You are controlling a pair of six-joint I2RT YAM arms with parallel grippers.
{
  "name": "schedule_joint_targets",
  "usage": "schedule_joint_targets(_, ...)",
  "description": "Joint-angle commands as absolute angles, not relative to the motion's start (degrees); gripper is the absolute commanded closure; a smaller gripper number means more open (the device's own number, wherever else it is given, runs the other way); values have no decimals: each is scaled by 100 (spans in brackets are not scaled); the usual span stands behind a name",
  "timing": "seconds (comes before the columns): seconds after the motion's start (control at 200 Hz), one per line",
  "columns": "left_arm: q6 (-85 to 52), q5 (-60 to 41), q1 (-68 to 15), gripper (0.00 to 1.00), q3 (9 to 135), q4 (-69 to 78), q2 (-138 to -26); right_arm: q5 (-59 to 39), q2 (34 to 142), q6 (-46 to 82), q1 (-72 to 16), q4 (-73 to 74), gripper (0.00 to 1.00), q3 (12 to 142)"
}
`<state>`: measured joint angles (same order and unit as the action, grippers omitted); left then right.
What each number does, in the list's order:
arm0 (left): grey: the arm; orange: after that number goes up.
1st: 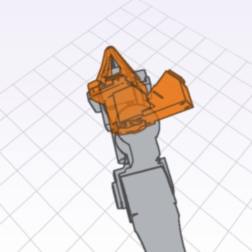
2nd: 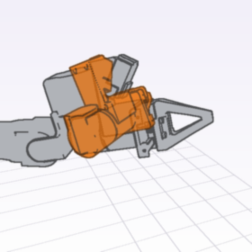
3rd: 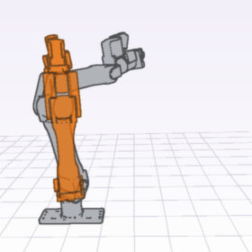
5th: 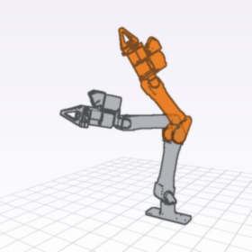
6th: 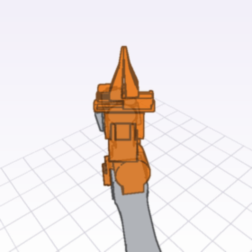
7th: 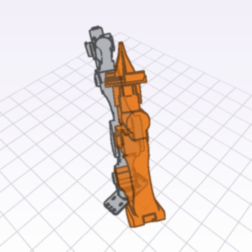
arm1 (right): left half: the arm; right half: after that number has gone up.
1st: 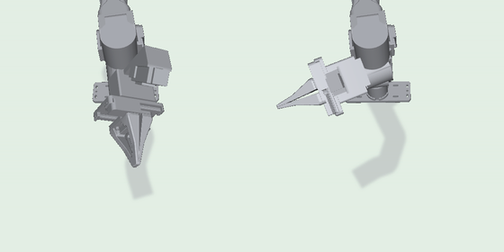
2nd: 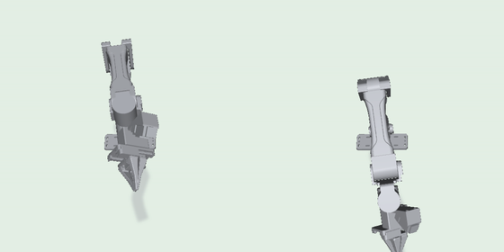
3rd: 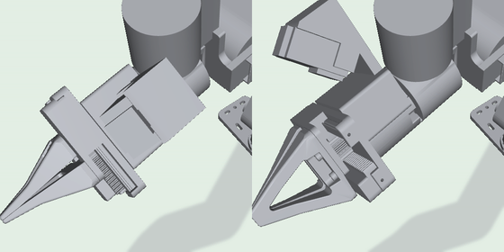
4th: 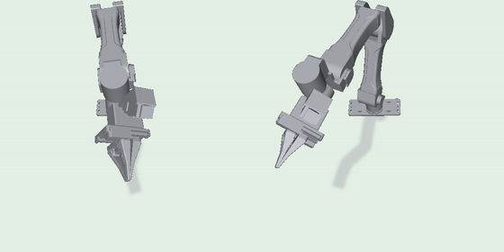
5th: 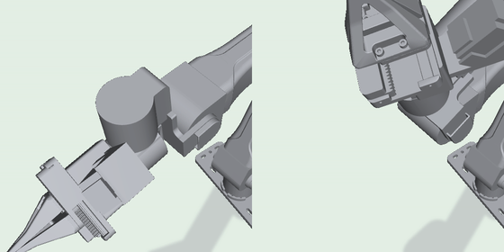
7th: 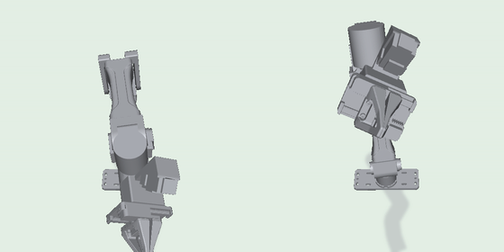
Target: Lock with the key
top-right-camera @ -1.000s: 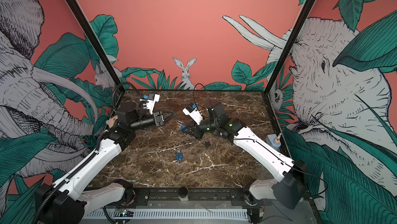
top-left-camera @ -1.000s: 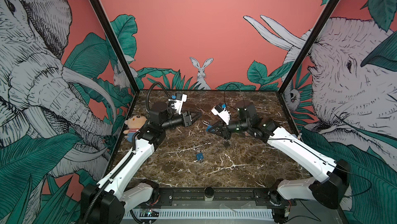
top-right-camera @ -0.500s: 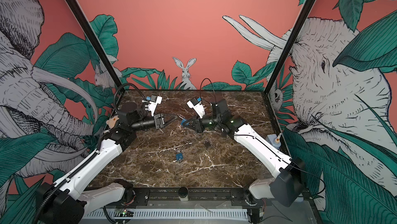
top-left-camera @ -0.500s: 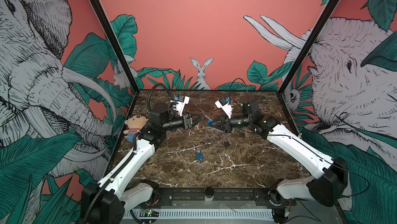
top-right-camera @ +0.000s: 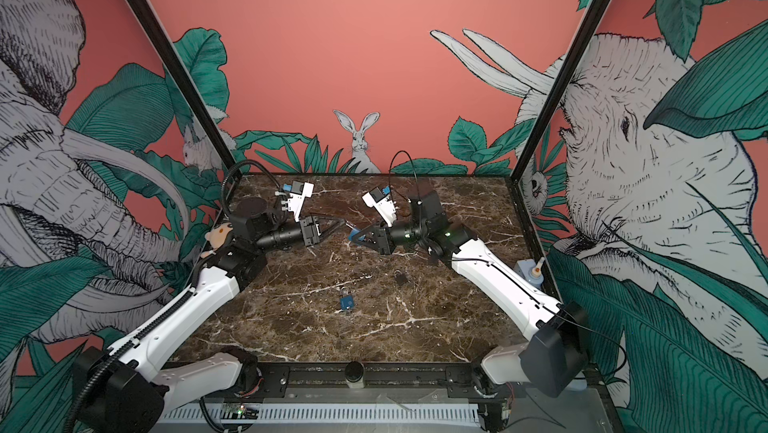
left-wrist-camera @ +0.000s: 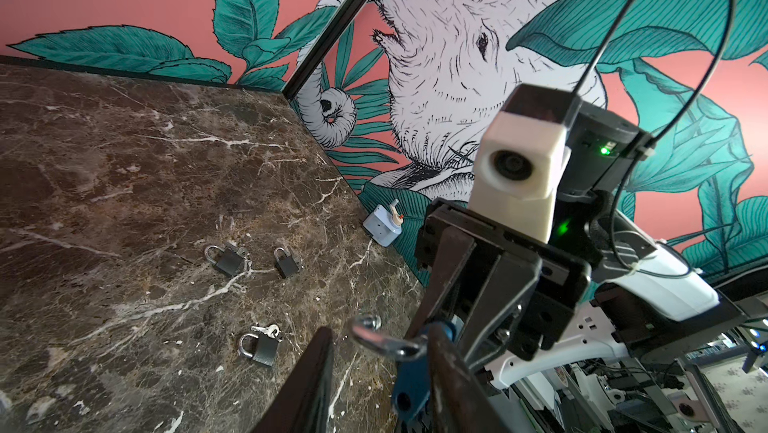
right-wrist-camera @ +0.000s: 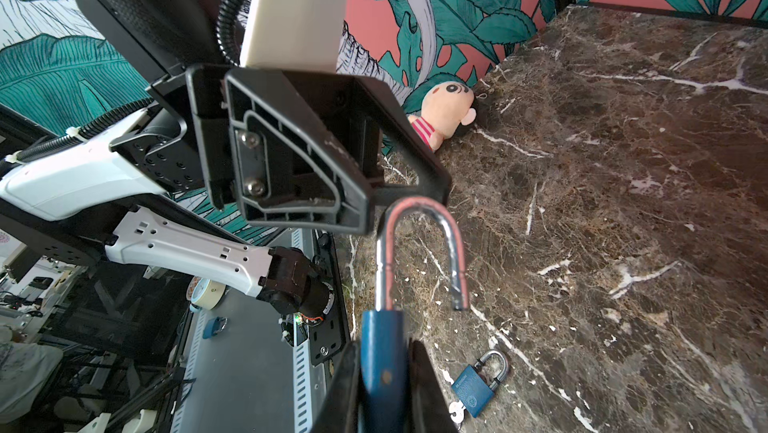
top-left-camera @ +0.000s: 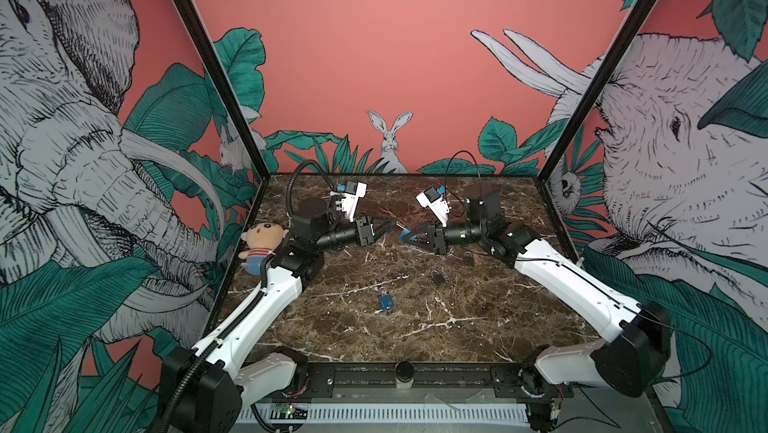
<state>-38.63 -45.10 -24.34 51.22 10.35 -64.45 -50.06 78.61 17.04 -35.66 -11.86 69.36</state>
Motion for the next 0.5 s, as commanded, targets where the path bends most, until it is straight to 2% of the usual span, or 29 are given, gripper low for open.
schedule_joint_targets(0.0, -3970, -4396, -2461, 60, 5290, 1382, -6480, -5158, 7823, 1726, -3551, -880, 100, 6935)
schedule_joint_targets(0.495, -4245, -4928, -2645, 57, 5420, 1705, -6862, -5247, 7902, 1840, -3542, -721, 100, 6945)
